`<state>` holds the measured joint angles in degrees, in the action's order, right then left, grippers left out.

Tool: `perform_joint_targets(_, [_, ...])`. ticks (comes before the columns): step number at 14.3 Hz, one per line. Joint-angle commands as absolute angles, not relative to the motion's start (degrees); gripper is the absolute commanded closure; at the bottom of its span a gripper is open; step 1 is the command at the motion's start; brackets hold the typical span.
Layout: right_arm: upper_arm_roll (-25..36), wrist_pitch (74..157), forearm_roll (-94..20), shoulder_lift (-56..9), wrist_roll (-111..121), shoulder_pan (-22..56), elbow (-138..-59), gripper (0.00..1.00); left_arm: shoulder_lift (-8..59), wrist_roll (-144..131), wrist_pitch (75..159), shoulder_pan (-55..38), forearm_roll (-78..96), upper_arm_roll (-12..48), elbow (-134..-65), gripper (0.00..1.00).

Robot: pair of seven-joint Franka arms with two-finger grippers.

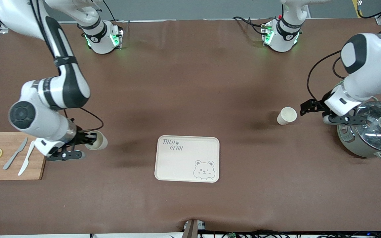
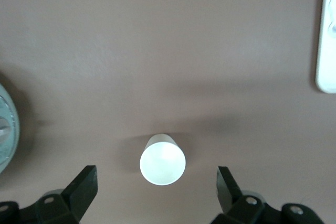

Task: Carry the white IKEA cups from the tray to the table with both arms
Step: 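Open the left gripper while the right gripper carries its cup toward the board, then lower the cup beside the cutting board and open the right gripper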

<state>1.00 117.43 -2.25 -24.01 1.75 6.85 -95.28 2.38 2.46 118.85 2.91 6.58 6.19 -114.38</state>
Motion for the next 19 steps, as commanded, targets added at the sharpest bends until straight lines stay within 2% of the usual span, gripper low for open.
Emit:
perform_joint_targets(1, [-0.18,118.91,-5.0,-22.5,12.35,1.25,-98.44,1.0,4.48,-1.21,114.8,0.54,5.9,4.49,-107.94,0.0])
perform_joint_targets(4, [-0.18,123.9,-5.36,-23.46,18.45,-1.14,-100.1,1.0,4.83,-4.21,112.69,-1.84,4.92,3.16,-104.52,0.0])
perform_joint_targets(7, [-0.18,133.3,-5.36,-25.22,20.38,-1.49,-104.58,1.0,4.83,-4.83,106.28,-4.73,4.75,1.16,-98.9,0.0])
perform_joint_targets(11, [-0.35,139.64,-5.45,-29.17,20.65,-1.49,-105.2,1.0,4.57,-5.01,100.38,-6.94,4.75,-0.44,-92.82,0.0])
perform_joint_targets(19, [-0.44,143.87,-5.45,-32.43,20.65,-1.41,-105.21,1.0,4.31,-4.48,91.07,-7.82,1.58,0.09,-84.12,0.0])
